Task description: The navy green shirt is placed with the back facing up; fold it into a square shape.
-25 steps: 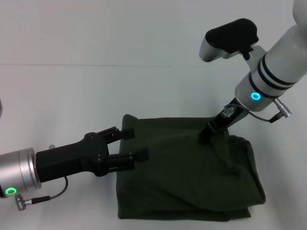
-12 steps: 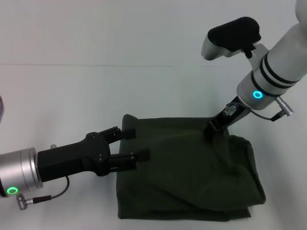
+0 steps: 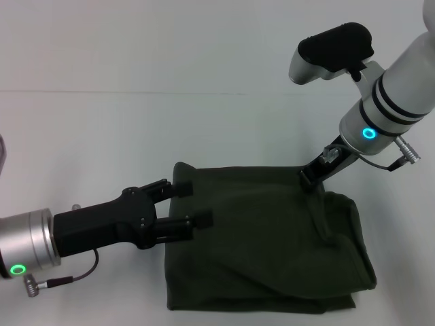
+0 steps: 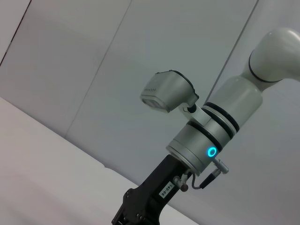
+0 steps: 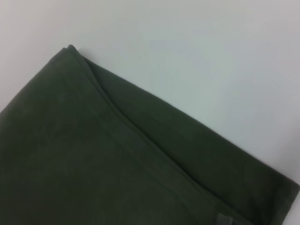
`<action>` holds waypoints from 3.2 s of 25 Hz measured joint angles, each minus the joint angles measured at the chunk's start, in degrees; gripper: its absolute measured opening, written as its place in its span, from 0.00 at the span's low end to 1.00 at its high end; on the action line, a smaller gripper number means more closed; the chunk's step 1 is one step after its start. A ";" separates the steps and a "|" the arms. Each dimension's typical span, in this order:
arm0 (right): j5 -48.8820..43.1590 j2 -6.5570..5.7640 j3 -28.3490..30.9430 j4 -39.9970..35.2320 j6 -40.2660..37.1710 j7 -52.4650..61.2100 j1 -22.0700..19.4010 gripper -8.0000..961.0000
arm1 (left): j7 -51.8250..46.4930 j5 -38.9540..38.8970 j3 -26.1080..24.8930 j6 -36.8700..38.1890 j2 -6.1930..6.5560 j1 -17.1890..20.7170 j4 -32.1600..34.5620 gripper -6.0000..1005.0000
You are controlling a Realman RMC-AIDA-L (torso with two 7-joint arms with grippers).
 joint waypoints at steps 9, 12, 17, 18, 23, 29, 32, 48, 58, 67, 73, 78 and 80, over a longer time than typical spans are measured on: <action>0.42 0.01 1.46 -1.64 -0.34 -0.01 -1.07 0.05 | 0.05 -0.21 0.00 -0.16 0.00 -0.01 0.00 0.90; 1.91 0.08 3.24 -5.77 -1.94 -0.43 -3.31 0.04 | -0.14 -0.21 0.00 -0.21 0.00 -0.02 0.00 0.90; 5.83 -0.23 5.82 -13.60 -4.39 -1.22 -8.35 0.03 | -0.21 -0.22 -0.04 -0.23 0.09 -0.12 0.24 0.89; 6.74 -0.23 6.75 -14.84 -4.67 -1.78 -9.33 0.03 | -0.22 -0.22 -0.08 -0.23 0.10 -0.17 0.26 0.89; 13.73 -0.27 12.69 -17.81 -5.29 -6.72 -14.32 0.03 | -0.21 -0.26 -0.32 -0.35 0.19 -0.53 0.27 0.89; 23.83 -1.12 18.56 -17.43 -5.19 -13.94 -19.14 0.03 | -0.38 -0.30 -0.11 -1.01 0.34 -0.98 0.24 0.89; 25.52 -1.36 20.04 -15.93 -3.74 -16.28 -20.56 0.03 | -0.39 -0.30 -0.10 -1.31 0.37 -1.11 0.25 0.89; 26.24 -2.38 27.86 -3.81 5.53 -25.67 -23.16 0.03 | -1.19 -0.30 -0.09 -1.73 0.22 -1.66 0.00 0.88; 30.67 -2.10 28.17 0.60 9.10 -32.08 -23.10 0.07 | -1.24 -0.30 -0.09 -1.89 -0.04 -1.93 -0.01 0.88; 44.83 -3.31 33.26 0.79 2.11 -40.76 -31.76 0.21 | -5.18 -1.61 -0.41 -0.85 -0.09 -2.11 -0.16 0.87; 48.13 -5.06 37.12 3.89 -13.14 -48.92 -37.40 0.46 | -6.56 -3.36 -0.63 -0.96 -0.08 -1.87 -0.94 0.87; 44.24 -7.20 36.89 10.09 -19.45 -48.90 -38.82 0.66 | -7.64 -3.88 -0.73 -1.57 0.05 -1.93 -1.21 0.87; 41.79 -7.52 37.02 11.61 -21.28 -48.75 -39.07 0.75 | -7.80 -4.53 -0.76 -1.74 0.08 -1.88 -1.23 0.87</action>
